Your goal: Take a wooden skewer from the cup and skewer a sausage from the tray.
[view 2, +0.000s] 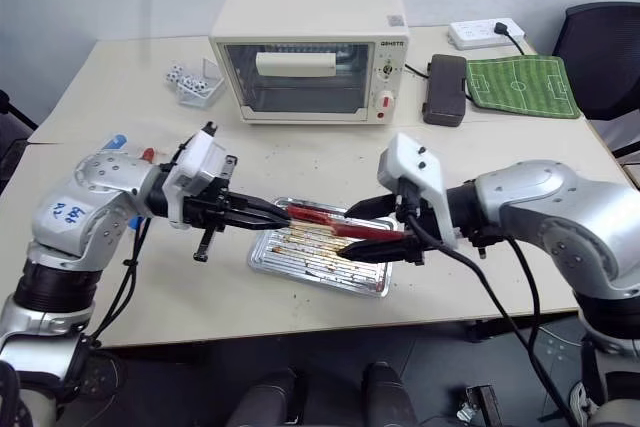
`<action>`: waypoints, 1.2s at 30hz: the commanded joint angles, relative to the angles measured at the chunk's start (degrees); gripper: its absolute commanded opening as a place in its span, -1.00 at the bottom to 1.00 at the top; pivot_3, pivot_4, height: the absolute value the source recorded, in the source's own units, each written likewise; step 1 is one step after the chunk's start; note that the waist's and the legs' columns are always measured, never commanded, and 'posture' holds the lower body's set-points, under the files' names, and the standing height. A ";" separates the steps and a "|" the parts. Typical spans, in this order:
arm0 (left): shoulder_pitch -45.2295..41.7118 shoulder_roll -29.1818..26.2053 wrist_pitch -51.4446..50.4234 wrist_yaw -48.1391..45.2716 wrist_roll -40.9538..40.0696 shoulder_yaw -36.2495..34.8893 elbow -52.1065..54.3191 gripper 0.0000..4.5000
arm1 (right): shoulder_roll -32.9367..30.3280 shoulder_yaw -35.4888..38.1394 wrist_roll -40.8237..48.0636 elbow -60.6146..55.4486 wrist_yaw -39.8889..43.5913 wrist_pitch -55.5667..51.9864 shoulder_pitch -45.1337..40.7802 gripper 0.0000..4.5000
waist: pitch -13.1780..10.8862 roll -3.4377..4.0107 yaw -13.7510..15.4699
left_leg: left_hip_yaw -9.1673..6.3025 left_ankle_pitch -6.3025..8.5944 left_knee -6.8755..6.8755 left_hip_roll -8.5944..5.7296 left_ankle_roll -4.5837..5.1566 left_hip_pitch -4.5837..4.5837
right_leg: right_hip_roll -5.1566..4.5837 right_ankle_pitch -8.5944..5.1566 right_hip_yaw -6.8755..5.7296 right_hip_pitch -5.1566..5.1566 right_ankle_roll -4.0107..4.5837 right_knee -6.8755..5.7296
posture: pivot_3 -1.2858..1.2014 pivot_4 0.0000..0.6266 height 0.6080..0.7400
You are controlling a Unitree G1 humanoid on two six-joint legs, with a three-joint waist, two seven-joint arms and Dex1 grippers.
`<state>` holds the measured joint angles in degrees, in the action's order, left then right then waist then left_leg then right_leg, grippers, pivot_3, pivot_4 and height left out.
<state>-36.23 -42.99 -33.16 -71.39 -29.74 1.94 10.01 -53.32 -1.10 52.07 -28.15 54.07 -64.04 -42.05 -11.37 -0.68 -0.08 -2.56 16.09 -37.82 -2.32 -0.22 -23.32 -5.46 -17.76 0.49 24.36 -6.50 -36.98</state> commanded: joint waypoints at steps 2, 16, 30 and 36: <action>7.00 -3.17 -1.84 6.98 -1.74 -10.50 5.36 -1.00 | -1.70 7.28 4.39 1.54 -0.85 -1.97 -2.22 0.66 | 0.00 0.00 -0.09 | 0.01 0.02 0.03 0.03 -0.01 0.01 | -0.03 0.00 0.03 0.01 0.00 0.01 | 0.03 -0.52 1.00; 30.46 -0.63 -3.35 34.80 5.44 -38.34 6.96 -1.00 | 0.37 14.29 16.35 4.01 -8.04 -5.32 -4.65 0.98 | 0.01 -0.02 0.31 | 0.00 0.17 0.07 0.02 0.19 0.02 | -0.14 -0.01 0.02 -0.02 0.01 0.08 | 0.03 -0.52 1.00; 23.02 3.03 0.67 51.89 12.83 -35.42 -3.21 -1.00 | 2.68 13.13 15.91 4.53 -10.63 -3.34 -3.87 0.98 | 0.04 -0.06 0.00 | 0.03 0.23 0.13 0.05 0.15 0.03 | -0.10 0.00 0.02 0.04 0.02 0.08 | 0.03 -0.52 1.00; 20.78 4.56 2.25 50.60 7.87 -37.62 -1.12 -1.00 | 2.19 13.40 15.74 4.84 -10.30 -3.16 -3.25 0.98 | 0.05 -0.08 0.12 | 0.03 0.22 0.12 0.05 0.12 0.01 | -0.11 -0.01 0.01 0.04 0.01 0.09 | 0.03 -0.52 1.00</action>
<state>-14.99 -38.29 -32.60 -21.01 -20.70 -33.75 6.42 -50.84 11.31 67.38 -22.99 43.52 -68.59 -45.32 -11.32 -0.77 0.04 -2.54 16.30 -37.70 -2.27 -0.10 -23.31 -5.57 -17.76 0.50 24.41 -6.49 -36.88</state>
